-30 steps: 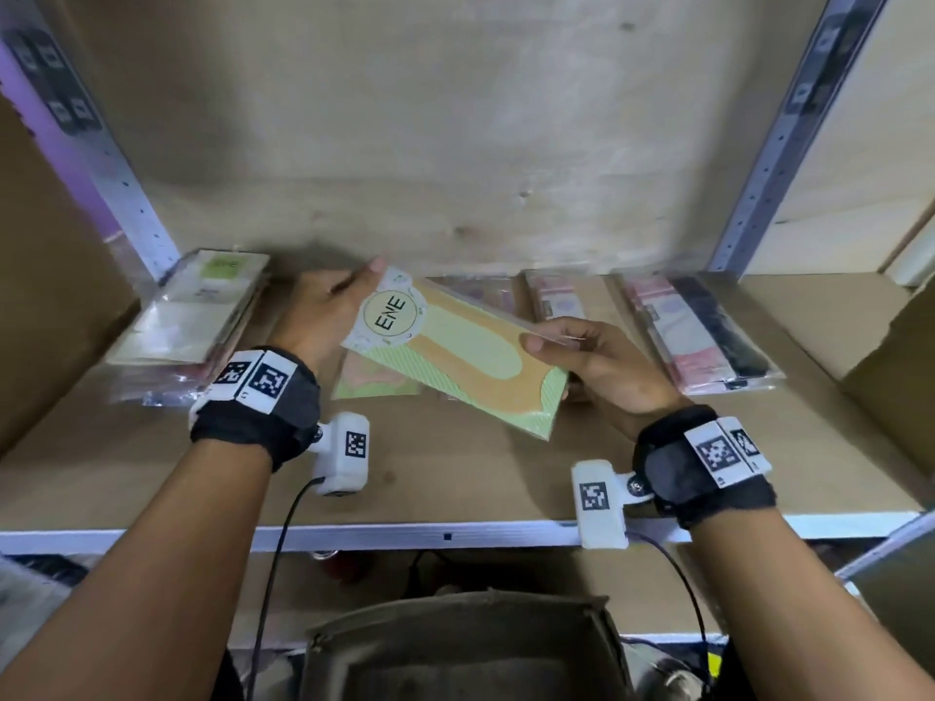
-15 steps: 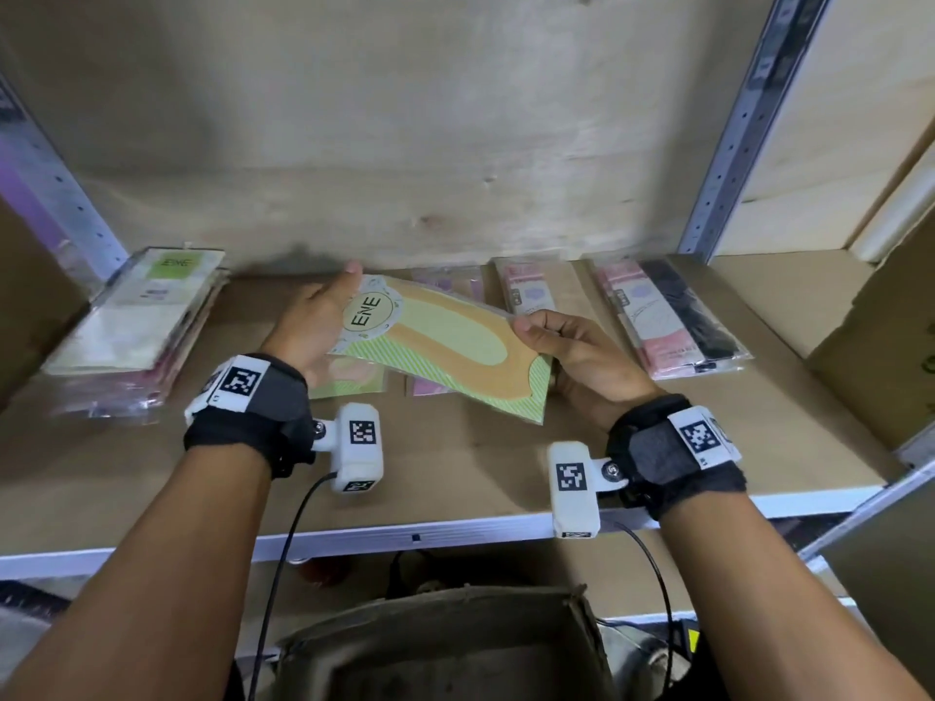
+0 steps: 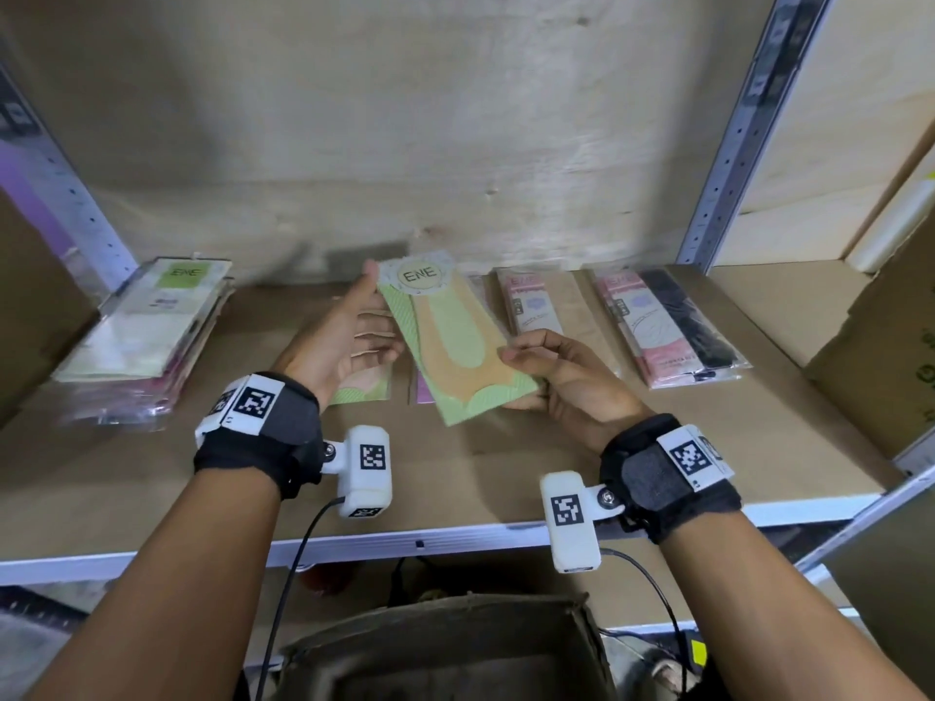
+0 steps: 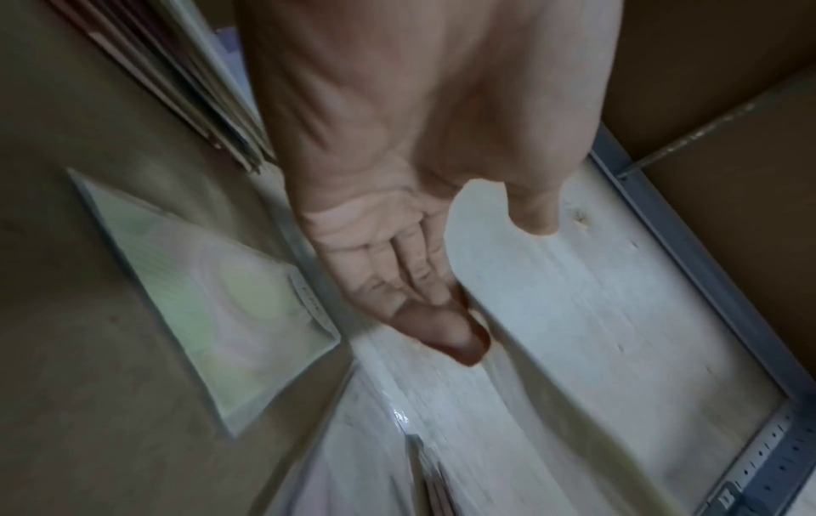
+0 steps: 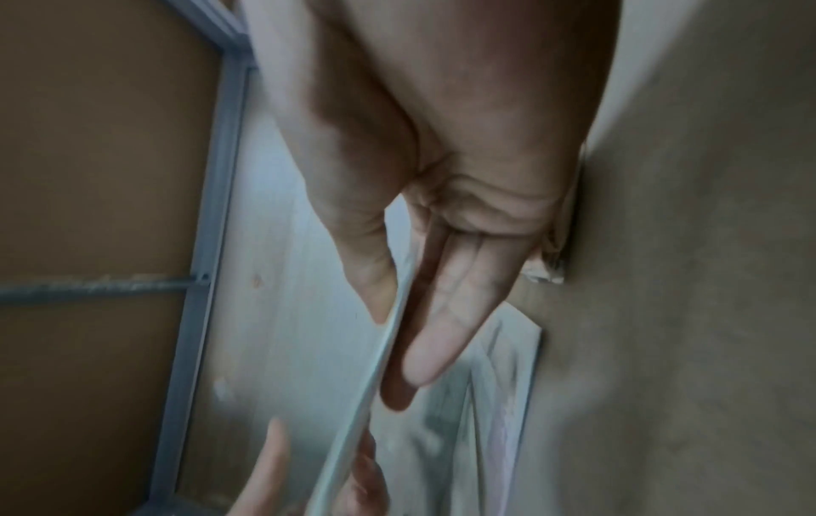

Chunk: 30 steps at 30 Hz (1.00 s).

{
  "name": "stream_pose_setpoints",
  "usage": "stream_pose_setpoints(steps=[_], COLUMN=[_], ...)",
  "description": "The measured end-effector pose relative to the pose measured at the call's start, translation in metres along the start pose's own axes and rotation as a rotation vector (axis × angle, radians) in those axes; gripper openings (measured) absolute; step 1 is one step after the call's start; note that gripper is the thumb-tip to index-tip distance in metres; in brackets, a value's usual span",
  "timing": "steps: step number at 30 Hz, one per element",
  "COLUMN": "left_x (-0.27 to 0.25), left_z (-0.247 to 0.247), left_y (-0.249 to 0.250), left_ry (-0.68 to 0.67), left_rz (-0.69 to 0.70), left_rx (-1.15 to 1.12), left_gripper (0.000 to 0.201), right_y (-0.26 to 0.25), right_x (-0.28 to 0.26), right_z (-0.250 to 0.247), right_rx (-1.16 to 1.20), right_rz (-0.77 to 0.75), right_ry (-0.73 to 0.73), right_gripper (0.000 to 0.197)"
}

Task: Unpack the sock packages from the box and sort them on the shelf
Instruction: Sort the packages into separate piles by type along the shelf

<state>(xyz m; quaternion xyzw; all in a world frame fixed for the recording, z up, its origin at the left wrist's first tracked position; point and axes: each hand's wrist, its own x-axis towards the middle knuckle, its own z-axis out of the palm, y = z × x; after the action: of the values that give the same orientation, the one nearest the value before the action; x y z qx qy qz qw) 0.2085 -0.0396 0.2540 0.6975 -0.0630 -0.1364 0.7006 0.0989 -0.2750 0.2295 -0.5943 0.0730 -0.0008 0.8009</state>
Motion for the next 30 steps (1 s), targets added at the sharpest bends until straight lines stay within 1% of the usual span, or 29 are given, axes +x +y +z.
stream_pose_setpoints(steps=[2, 4, 5, 6, 7, 10, 12, 14, 18, 20, 22, 24, 27, 30], left_x=[0.0, 0.0, 0.0, -0.002, -0.004, -0.01, -0.011, -0.012, -0.01, -0.006, 0.0, 0.006, 0.009, 0.01], left_z=[0.002, 0.001, 0.002, 0.004, 0.008, 0.022, 0.029, 0.031, 0.028, 0.023, 0.015, 0.008, 0.003, 0.002], left_y=[-0.001, -0.004, -0.005, -0.007, -0.008, -0.01, -0.011, -0.012, -0.01, -0.009, -0.008, -0.009, -0.01, -0.011], left_ry=[0.049, 0.105, 0.127, 0.13, 0.111, -0.01, -0.075, -0.083, -0.065, -0.018, 0.089, 0.182, 0.241, 0.271], left_rz=[0.039, 0.048, 0.047, 0.055, 0.066, 0.107, 0.139, 0.148, 0.182, 0.209, 0.214, 0.211, 0.197, 0.184], left_rx=[0.034, 0.06, 0.075, 0.089, 0.107, 0.216, 0.275, 0.28, 0.229, 0.152, 0.091, 0.04, 0.008, -0.001], left_gripper=[0.062, 0.057, 0.053, 0.046, 0.041, 0.039, 0.036, 0.035, 0.021, 0.02, 0.025, 0.022, 0.017, 0.013], right_y=[0.004, 0.007, 0.007, 0.007, 0.007, 0.002, 0.001, 0.002, 0.005, 0.006, 0.006, 0.006, 0.005, 0.005], right_x=[-0.002, -0.004, -0.005, -0.006, -0.006, -0.006, -0.005, -0.005, -0.006, -0.006, -0.006, -0.007, -0.009, -0.009], right_z=[0.005, 0.009, 0.011, 0.012, 0.013, 0.016, 0.016, 0.015, 0.014, 0.012, 0.01, 0.008, 0.01, 0.01], right_rx=[-0.089, -0.158, -0.177, -0.184, -0.175, -0.078, -0.11, -0.147, -0.126, -0.132, -0.158, -0.191, -0.203, -0.203], right_rz=[-0.004, 0.012, 0.013, 0.001, -0.01, -0.023, -0.045, -0.063, -0.007, 0.014, 0.03, 0.06, 0.119, 0.144], right_ry=[-0.071, -0.133, -0.144, -0.141, -0.131, -0.075, -0.026, -0.013, -0.061, -0.108, -0.158, -0.208, -0.276, -0.282], right_gripper=[0.013, 0.01, 0.006, 0.01, 0.016, 0.025, 0.027, 0.024, 0.016, 0.015, 0.014, 0.015, 0.018, 0.021])
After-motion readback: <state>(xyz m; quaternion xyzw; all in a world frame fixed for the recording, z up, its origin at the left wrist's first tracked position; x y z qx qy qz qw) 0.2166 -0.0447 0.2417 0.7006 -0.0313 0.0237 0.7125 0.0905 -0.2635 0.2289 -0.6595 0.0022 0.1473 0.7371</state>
